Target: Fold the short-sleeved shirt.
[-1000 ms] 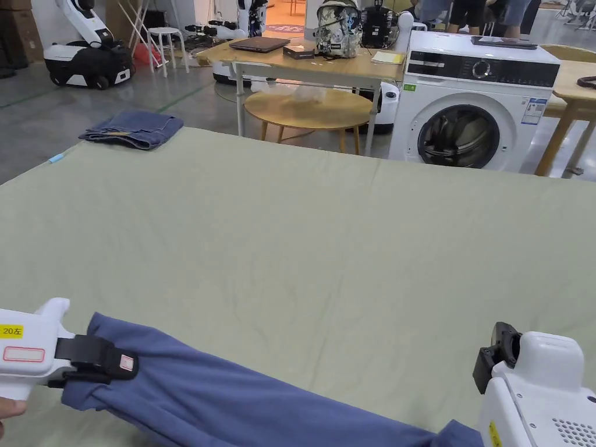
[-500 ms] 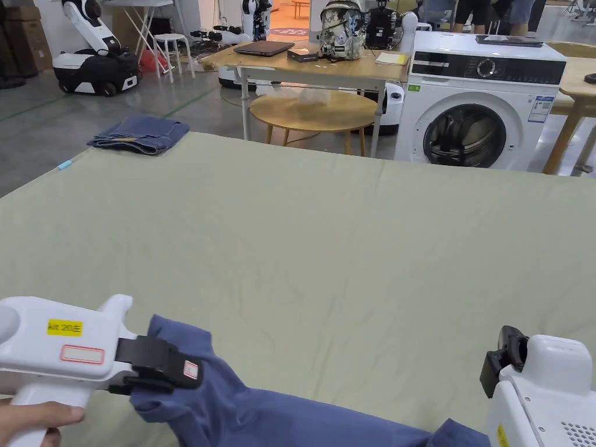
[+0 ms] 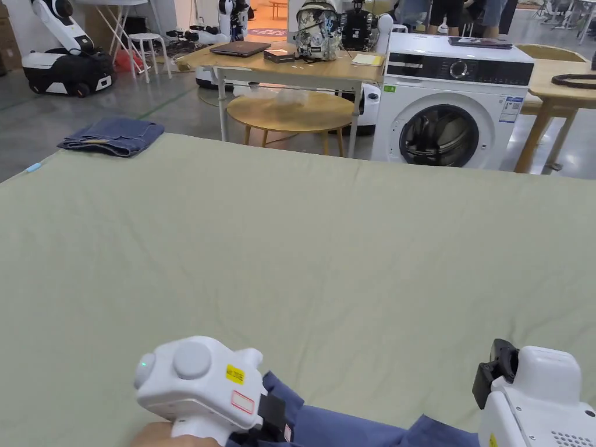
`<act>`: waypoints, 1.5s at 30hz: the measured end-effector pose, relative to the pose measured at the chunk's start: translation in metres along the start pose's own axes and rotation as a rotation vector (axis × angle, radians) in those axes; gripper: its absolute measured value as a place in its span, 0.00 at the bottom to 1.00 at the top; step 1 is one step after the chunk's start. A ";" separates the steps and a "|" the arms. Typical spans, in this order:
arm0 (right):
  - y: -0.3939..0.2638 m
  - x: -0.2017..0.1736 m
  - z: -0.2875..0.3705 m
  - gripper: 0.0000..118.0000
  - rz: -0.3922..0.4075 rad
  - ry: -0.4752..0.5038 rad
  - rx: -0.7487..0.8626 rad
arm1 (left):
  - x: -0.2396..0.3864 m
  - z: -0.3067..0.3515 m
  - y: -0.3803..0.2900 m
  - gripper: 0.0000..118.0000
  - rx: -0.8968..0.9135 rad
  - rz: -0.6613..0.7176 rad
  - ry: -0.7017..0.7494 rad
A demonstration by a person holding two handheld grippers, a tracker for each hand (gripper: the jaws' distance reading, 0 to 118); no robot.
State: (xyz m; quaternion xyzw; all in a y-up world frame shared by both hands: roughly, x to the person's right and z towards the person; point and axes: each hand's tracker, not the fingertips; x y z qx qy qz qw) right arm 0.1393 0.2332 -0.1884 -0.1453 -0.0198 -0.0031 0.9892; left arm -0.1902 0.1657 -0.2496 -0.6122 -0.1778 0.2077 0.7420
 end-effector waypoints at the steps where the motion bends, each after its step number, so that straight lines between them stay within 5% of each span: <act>1: 0.000 0.001 0.000 0.00 0.001 -0.004 -0.003 | 0.003 -0.009 0.000 0.02 -0.007 -0.001 0.017; 6: -0.002 0.005 0.000 0.00 0.008 -0.012 -0.015 | 0.012 -0.016 -0.005 0.04 -0.002 0.011 0.049; 10: -0.003 0.006 0.000 0.00 0.006 -0.014 -0.023 | 0.001 -0.006 -0.006 0.38 0.010 0.035 -0.071; 11: -0.003 0.006 0.000 0.00 0.006 -0.013 -0.025 | 0.003 -0.003 -0.007 0.39 0.010 0.032 -0.062; 19: -0.004 0.008 0.003 0.00 0.005 -0.015 -0.025 | 0.015 0.050 -0.016 0.38 0.077 -0.048 -0.185; 23: -0.005 0.011 0.004 0.00 -0.001 -0.018 -0.031 | 0.012 0.070 -0.021 0.16 0.154 -0.052 -0.254; 26: -0.006 0.013 0.005 0.00 -0.009 -0.022 -0.035 | 0.016 0.070 -0.028 0.11 0.183 -0.036 -0.228; 30: -0.007 0.013 0.006 0.00 -0.010 -0.021 -0.039 | 0.004 0.028 -0.028 0.11 0.080 -0.029 -0.101; 34: -0.008 0.013 0.007 0.00 -0.007 -0.020 -0.040 | 0.012 -0.001 -0.035 0.11 0.075 0.020 -0.250; 45: -0.013 0.014 0.005 0.00 -0.008 -0.024 -0.057 | 0.015 -0.049 -0.016 0.11 0.109 0.004 -0.206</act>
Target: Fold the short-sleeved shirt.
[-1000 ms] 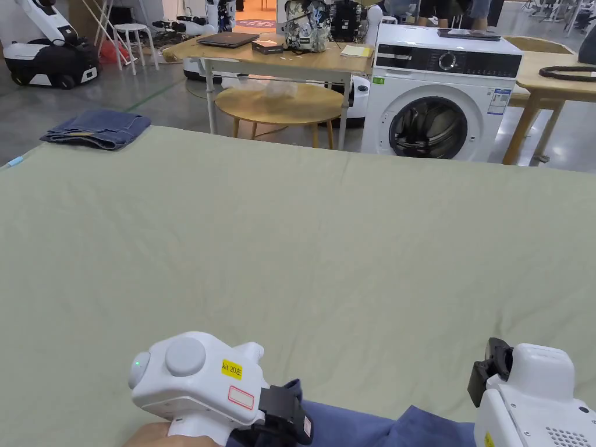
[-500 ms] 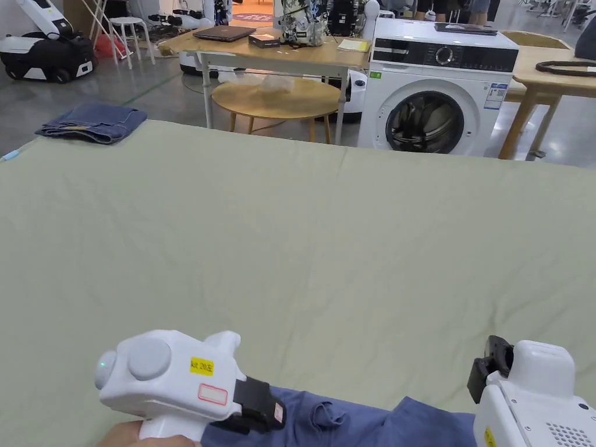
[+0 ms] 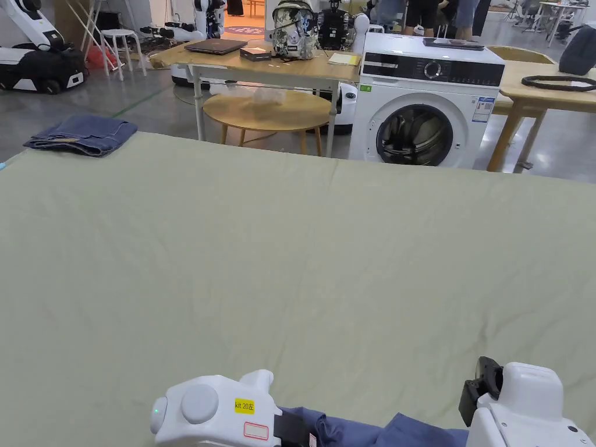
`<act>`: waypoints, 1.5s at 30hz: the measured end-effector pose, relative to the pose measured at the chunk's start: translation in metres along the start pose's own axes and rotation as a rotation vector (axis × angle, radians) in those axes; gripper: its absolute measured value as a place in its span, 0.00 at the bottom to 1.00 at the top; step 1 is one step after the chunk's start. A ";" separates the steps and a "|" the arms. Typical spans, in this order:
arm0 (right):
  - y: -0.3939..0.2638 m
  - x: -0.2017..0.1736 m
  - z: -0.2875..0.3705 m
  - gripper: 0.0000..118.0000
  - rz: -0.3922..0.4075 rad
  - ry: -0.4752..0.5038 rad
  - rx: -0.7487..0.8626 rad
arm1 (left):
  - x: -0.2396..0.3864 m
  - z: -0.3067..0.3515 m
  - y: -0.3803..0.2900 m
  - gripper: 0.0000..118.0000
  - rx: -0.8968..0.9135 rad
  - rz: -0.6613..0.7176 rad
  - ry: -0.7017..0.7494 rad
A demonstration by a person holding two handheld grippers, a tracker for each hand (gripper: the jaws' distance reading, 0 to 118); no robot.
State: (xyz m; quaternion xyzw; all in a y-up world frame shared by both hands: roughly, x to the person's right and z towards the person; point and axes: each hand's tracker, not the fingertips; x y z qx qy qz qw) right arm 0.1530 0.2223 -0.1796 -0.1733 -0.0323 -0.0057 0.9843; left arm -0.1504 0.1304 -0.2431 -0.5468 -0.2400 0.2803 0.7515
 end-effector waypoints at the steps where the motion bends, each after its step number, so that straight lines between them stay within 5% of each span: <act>1: 0.000 0.000 0.000 0.00 0.001 -0.001 -0.002 | -0.003 -0.002 0.000 0.11 -0.009 0.015 -0.026; 17: 0.004 -0.008 0.002 0.00 0.003 0.017 0.026 | -0.015 0.087 -0.006 0.09 0.015 -0.005 -0.136; 25: 0.010 -0.010 0.002 0.00 0.008 0.026 0.049 | -0.099 0.160 -0.006 0.65 0.172 0.089 -0.032; 31: 0.010 -0.012 0.002 0.00 0.008 0.028 0.043 | -0.141 0.146 -0.009 0.66 0.106 0.188 -0.095; 36: 0.008 -0.014 0.003 0.00 0.002 0.029 0.035 | -0.142 0.115 -0.016 0.65 0.091 0.223 -0.335; 39: 0.007 -0.014 0.005 0.00 0.002 0.028 0.033 | -0.142 0.094 -0.017 0.52 0.068 0.253 -0.388; 42: 0.007 -0.014 0.006 0.00 0.002 0.025 0.031 | -0.141 0.082 -0.020 0.08 0.093 0.278 -0.316; 45: 0.008 -0.013 0.007 0.00 0.007 0.020 0.034 | -0.145 0.091 -0.021 0.06 0.135 0.249 -0.336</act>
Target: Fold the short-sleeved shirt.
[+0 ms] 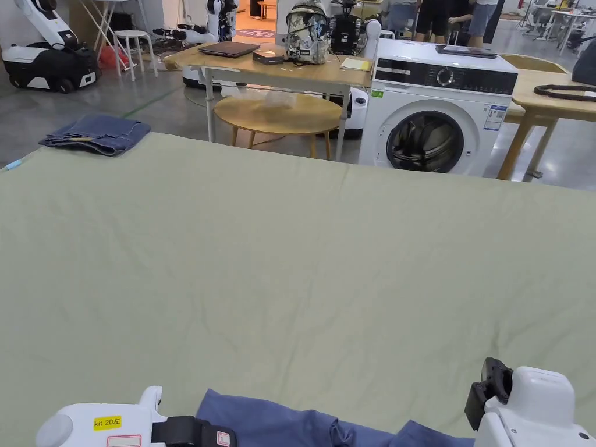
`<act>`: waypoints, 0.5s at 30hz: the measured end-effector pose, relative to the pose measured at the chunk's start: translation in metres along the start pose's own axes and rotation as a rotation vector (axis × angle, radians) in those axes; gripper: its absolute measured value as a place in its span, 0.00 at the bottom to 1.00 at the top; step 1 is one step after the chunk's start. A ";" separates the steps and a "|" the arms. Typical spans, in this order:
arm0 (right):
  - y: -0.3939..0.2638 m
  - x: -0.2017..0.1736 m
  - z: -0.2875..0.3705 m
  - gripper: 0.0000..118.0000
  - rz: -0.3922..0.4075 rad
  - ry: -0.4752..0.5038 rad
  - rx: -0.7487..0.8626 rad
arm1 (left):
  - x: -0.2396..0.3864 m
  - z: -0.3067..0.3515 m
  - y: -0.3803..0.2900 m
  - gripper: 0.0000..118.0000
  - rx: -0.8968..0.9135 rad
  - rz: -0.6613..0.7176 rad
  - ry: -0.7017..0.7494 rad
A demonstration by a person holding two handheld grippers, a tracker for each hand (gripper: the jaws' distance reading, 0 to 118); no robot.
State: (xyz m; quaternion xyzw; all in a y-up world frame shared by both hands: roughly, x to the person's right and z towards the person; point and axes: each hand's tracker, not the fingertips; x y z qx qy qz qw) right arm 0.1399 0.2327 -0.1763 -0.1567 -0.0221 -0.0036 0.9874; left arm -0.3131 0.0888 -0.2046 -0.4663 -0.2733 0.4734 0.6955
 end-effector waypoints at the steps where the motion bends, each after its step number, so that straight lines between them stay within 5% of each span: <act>1: 0.000 0.000 0.000 0.00 0.002 -0.001 0.001 | 0.009 0.002 -0.001 0.05 0.006 -0.034 0.024; 8: 0.003 0.000 0.000 0.00 0.007 0.000 0.009 | 0.045 0.032 0.003 0.03 0.068 -0.160 0.056; 15: 0.006 -0.005 -0.002 0.00 0.013 0.019 0.016 | 0.090 0.097 0.015 0.03 0.136 -0.278 0.288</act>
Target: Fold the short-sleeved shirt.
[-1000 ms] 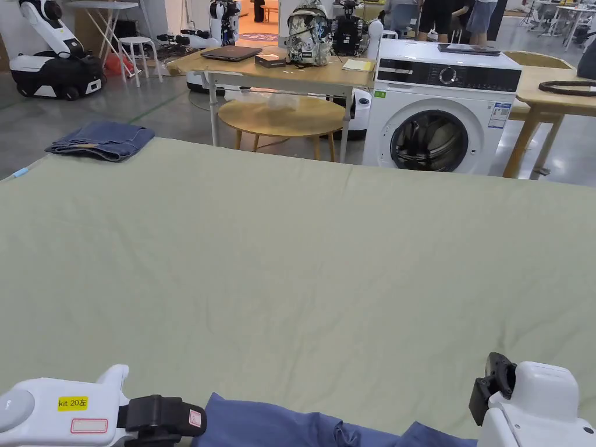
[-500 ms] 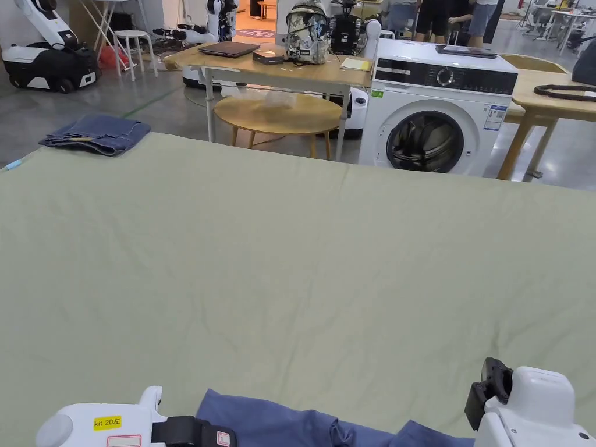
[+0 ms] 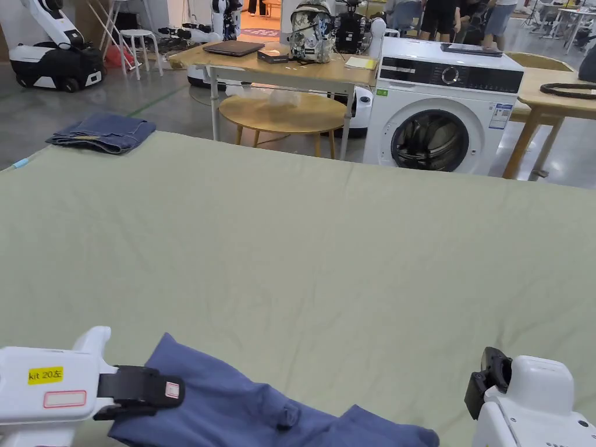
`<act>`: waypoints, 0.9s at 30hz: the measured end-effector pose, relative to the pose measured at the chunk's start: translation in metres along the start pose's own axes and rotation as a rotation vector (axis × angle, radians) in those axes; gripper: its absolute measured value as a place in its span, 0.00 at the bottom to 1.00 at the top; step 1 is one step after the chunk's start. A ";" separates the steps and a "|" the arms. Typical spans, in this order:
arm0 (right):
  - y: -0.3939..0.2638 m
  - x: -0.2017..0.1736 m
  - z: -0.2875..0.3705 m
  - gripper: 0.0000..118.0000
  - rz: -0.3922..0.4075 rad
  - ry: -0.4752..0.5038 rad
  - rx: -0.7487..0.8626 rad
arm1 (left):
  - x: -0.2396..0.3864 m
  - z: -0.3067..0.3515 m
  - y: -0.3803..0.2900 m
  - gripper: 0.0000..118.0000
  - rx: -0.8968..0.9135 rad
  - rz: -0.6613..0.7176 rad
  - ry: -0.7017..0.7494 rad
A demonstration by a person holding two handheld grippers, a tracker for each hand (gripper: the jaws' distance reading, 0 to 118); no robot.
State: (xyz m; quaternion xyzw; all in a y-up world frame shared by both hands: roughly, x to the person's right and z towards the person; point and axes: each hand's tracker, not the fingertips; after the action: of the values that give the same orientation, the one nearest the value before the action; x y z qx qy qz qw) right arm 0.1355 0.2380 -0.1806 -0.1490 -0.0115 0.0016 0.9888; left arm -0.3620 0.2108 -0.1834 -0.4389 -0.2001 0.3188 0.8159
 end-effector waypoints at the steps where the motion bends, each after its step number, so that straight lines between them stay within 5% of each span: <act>1: 0.000 -0.001 0.000 0.00 0.002 0.002 0.001 | 0.003 0.010 0.004 0.03 0.006 -0.027 0.066; 7: 0.002 -0.006 -0.001 0.00 0.006 0.021 0.008 | 0.038 0.027 0.007 0.03 0.009 -0.068 0.180; 14: 0.000 -0.005 0.000 0.00 0.001 0.022 0.006 | 0.101 0.002 0.000 0.03 -0.037 -0.149 0.123; 27: -0.006 0.015 0.003 0.00 -0.021 -0.014 -0.010 | 0.200 -0.127 -0.031 0.03 -0.267 -0.275 0.118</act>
State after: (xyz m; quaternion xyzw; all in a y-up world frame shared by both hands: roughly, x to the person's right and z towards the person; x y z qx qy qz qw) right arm 0.1505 0.2331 -0.1751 -0.1536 -0.0198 -0.0078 0.9879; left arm -0.1308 0.2621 -0.2157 -0.5296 -0.2505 0.1489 0.7966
